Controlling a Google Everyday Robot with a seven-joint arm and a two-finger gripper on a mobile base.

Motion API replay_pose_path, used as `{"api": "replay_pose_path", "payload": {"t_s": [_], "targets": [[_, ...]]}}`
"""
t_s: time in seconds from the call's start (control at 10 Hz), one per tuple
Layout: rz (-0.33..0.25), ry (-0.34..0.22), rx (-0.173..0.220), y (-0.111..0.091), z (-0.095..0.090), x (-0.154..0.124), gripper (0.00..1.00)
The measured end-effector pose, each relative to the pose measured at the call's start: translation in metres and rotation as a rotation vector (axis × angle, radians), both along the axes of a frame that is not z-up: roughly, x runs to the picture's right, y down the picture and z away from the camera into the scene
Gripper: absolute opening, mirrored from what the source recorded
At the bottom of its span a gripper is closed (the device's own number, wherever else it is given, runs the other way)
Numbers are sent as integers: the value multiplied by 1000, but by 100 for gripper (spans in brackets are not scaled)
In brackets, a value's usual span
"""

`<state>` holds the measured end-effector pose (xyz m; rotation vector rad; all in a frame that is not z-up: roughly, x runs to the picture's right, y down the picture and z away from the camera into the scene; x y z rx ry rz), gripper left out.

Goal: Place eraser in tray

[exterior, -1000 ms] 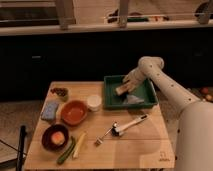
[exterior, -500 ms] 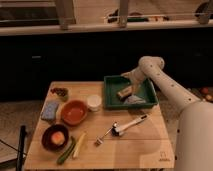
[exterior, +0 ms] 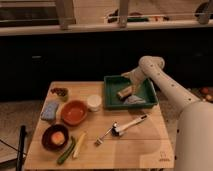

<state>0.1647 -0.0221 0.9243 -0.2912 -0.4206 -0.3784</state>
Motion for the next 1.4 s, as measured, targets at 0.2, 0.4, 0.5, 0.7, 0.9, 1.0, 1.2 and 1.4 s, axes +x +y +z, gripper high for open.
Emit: {"api": "replay_pose_path", "payload": {"t_s": [0.2, 0.4, 0.5, 0.7, 0.9, 1.0, 1.2, 1.4], "targets": [[0, -3, 0, 0, 0, 1, 80], [4, -14, 12, 0, -2, 2, 80], [5, -21, 20, -1, -3, 2, 80], [8, -26, 26, -1, -4, 5, 80], [7, -27, 26, -2, -4, 3, 80], [6, -28, 26, -2, -4, 2, 80], [7, -27, 26, -2, -4, 3, 80], [6, -28, 25, -2, -4, 2, 80]]}}
